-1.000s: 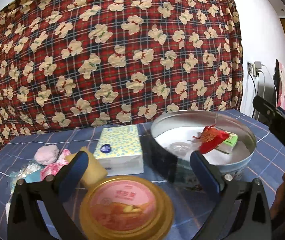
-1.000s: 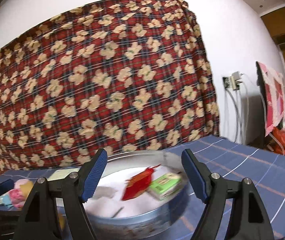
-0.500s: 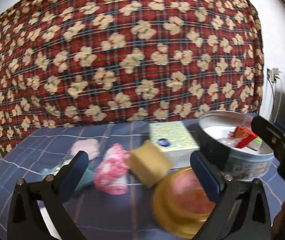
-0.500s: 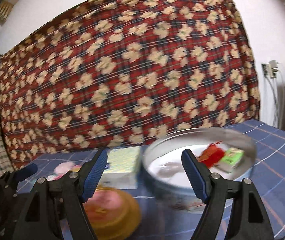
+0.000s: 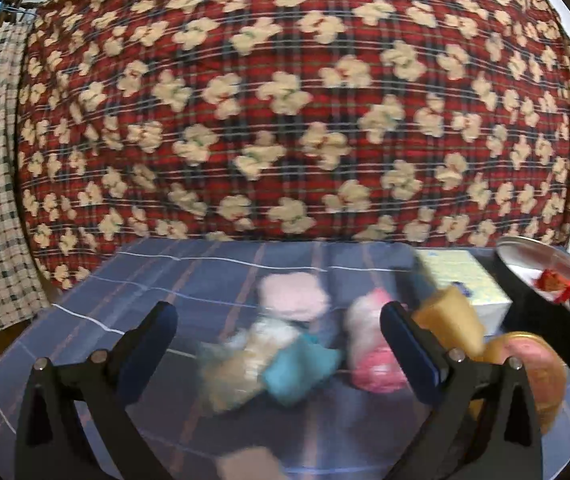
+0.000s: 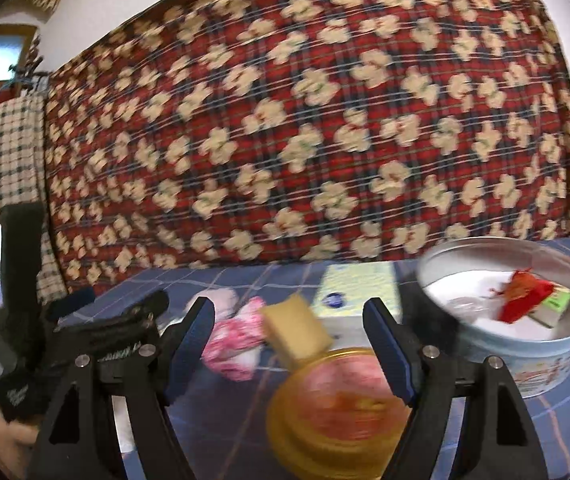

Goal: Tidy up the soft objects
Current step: 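Grasp the white foam roll with the right tool while the left tool grasps the cotton swab bag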

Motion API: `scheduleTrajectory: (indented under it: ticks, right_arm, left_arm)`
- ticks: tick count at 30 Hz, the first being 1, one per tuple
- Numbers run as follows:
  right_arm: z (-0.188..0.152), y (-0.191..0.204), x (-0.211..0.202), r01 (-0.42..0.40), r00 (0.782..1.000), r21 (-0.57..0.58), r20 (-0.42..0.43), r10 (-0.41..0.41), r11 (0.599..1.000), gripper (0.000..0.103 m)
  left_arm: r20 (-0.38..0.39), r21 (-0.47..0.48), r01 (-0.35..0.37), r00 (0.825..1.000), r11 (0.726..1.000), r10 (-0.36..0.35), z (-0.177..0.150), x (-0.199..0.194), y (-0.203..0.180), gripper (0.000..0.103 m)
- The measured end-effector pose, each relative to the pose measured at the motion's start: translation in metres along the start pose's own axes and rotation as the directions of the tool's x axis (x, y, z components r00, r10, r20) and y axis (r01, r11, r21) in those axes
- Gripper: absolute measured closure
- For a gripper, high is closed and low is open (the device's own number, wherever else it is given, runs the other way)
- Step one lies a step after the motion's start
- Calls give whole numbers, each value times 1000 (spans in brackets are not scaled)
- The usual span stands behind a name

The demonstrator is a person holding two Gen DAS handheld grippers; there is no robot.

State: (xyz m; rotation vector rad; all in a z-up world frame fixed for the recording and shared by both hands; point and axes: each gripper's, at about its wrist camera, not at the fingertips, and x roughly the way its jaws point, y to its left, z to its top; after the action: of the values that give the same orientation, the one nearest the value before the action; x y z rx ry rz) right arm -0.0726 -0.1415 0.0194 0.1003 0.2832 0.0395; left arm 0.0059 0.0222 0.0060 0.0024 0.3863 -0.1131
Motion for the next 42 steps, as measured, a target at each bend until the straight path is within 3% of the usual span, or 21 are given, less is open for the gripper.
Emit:
scheduleTrajectory:
  ticks: [5, 8, 11, 16, 19, 22, 24, 29, 31, 33, 35, 37, 40, 42]
  right_arm:
    - [-5, 32, 15, -90, 993, -51, -80, 86, 995, 24]
    - [-9, 51, 24, -166, 978, -68, -142, 156, 984, 24]
    - [-14, 71, 39, -246, 945, -79, -243, 220, 966, 24]
    - [-31, 111, 65, -360, 861, -109, -422, 285, 927, 25]
    - [-40, 127, 78, -391, 817, -119, -501, 285, 913, 43]
    - [-51, 135, 94, -406, 759, -103, -591, 273, 908, 61]
    - [-56, 135, 101, -414, 727, -78, -628, 278, 907, 64]
    - [-55, 130, 99, -443, 716, -72, -628, 305, 894, 70]
    - [-50, 122, 94, -441, 733, -67, -603, 316, 895, 71]
    - [-41, 109, 86, -424, 774, -58, -541, 329, 904, 71]
    - [-25, 90, 74, -377, 849, -75, -427, 311, 923, 71]
    - [-13, 72, 62, -314, 909, -95, -318, 270, 945, 71]
    - [-1, 50, 50, -227, 957, -106, -207, 202, 968, 71]
    - [2, 40, 45, -193, 969, -108, -180, 172, 975, 71]
  left_arm:
    - [-18, -16, -77, 997, 997, 77, 4, 11, 42, 0]
    - [-58, -49, -133, 990, 990, 130, 4, 22, 74, 0]
    - [-85, -84, -172, 983, 982, 165, 3, 29, 98, 0]
    - [-121, -103, -215, 972, 971, 202, -1, 37, 123, 0]
    - [-143, -114, -211, 971, 971, 194, -3, 41, 126, 0]
    - [-143, -98, -194, 973, 976, 179, -3, 42, 123, 0]
    - [-147, -78, -185, 974, 980, 173, -3, 43, 119, 0]
    - [-171, -52, -173, 972, 983, 162, -3, 47, 114, 0]
    - [-179, -45, -167, 971, 985, 156, -4, 48, 112, 0]
    - [-186, -38, -157, 971, 987, 148, -4, 49, 110, 0]
    - [-192, -28, -148, 971, 989, 139, -4, 50, 108, 0]
    - [-197, -15, -132, 972, 991, 126, -5, 51, 104, 0]
    - [-198, 22, -99, 975, 995, 101, -5, 51, 96, 0]
    - [-206, 53, -70, 975, 996, 80, -5, 54, 89, 0]
